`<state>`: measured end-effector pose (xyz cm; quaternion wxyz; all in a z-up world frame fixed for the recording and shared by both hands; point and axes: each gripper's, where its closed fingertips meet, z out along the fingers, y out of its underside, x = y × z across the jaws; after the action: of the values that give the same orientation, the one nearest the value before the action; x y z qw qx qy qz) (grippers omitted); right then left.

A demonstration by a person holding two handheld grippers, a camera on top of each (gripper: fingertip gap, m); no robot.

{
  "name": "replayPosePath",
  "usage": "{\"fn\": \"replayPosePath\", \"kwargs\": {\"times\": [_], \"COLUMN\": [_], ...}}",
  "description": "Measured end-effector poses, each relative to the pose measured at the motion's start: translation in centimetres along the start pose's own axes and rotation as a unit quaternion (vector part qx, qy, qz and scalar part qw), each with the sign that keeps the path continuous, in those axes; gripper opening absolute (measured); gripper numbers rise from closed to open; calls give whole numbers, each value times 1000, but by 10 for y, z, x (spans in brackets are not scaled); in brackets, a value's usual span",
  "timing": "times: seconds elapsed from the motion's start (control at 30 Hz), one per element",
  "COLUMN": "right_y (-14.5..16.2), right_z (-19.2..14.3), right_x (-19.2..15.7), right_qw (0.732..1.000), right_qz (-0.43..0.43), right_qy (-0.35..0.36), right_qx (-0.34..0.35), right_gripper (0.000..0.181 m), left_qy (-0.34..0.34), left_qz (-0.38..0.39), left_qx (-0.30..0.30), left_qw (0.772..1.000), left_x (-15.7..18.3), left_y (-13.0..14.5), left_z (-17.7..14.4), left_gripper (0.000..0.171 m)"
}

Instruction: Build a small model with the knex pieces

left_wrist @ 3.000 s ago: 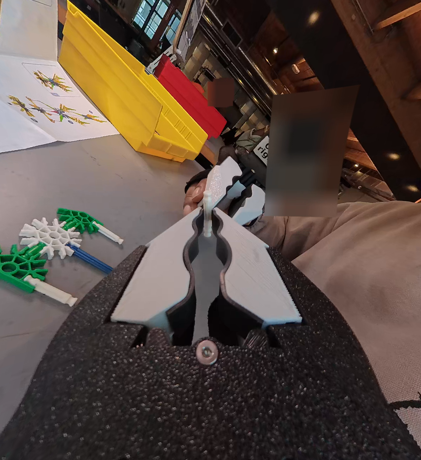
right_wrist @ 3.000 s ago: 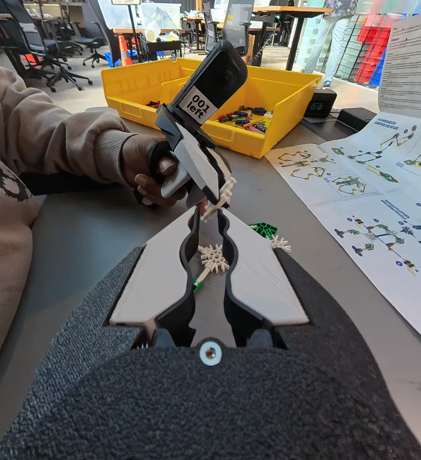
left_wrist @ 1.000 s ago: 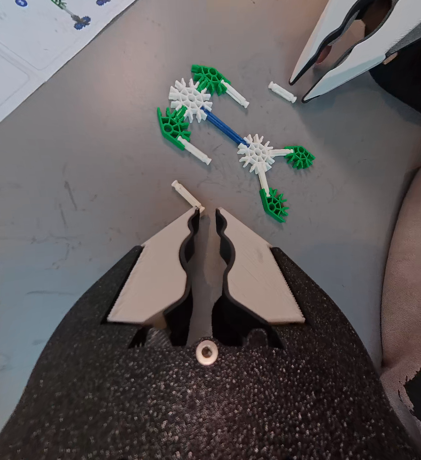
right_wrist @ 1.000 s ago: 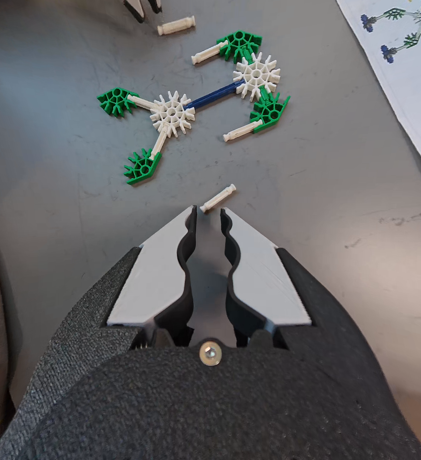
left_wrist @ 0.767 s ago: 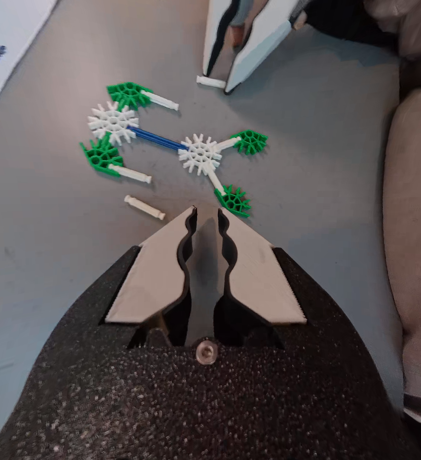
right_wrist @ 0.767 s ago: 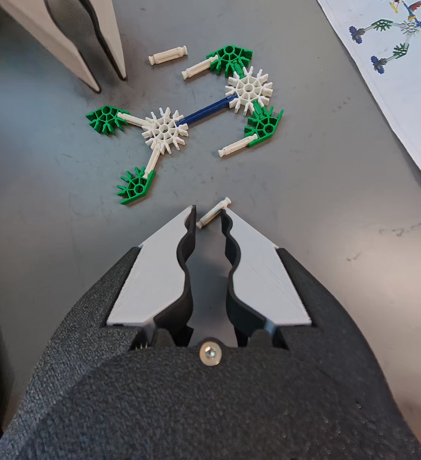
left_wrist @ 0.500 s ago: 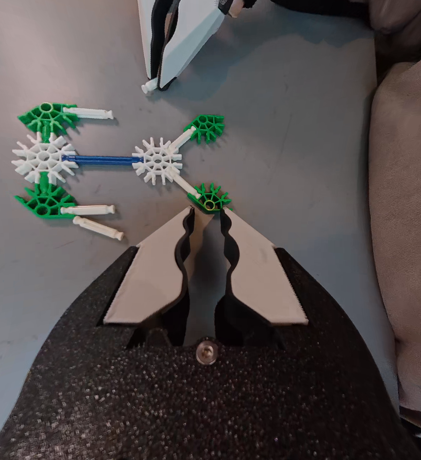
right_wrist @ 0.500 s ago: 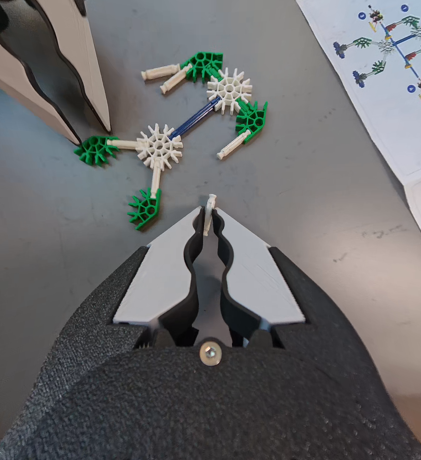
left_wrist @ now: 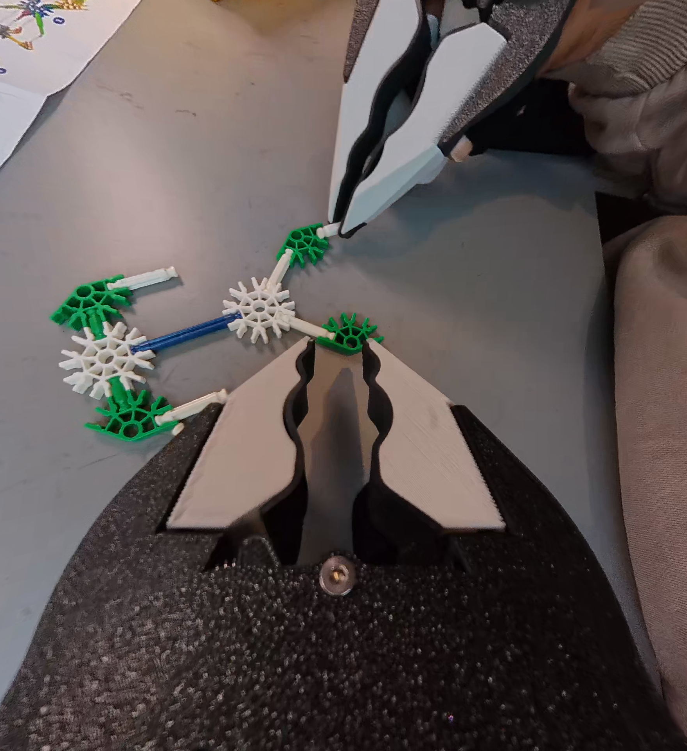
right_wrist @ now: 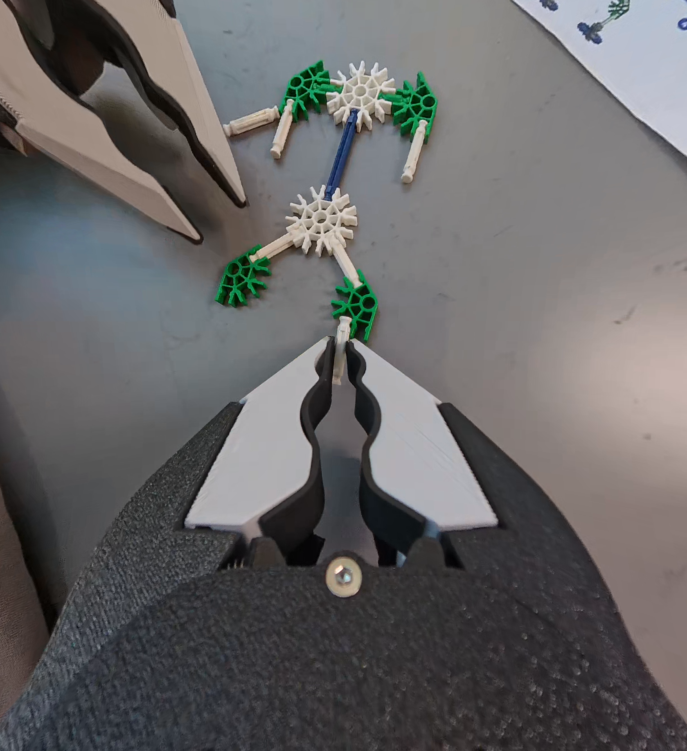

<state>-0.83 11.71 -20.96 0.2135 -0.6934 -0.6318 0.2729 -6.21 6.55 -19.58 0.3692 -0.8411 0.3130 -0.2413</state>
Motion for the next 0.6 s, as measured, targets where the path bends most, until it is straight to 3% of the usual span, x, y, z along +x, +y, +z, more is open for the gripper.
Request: {"fn": "replayPosePath", "kwargs": {"times": [0.6], "right_y": [6], "right_z": [0], "right_x": [0], "right_qw": [999], "right_qz": [20], "right_qy": [29], "right_qx": [-15], "right_gripper": [3], "left_qy": [-42], "left_qz": [44], "left_qx": [-12], "left_qw": [998], "left_x": [3], "left_y": [6], "left_z": [15], "left_gripper": [23]}}
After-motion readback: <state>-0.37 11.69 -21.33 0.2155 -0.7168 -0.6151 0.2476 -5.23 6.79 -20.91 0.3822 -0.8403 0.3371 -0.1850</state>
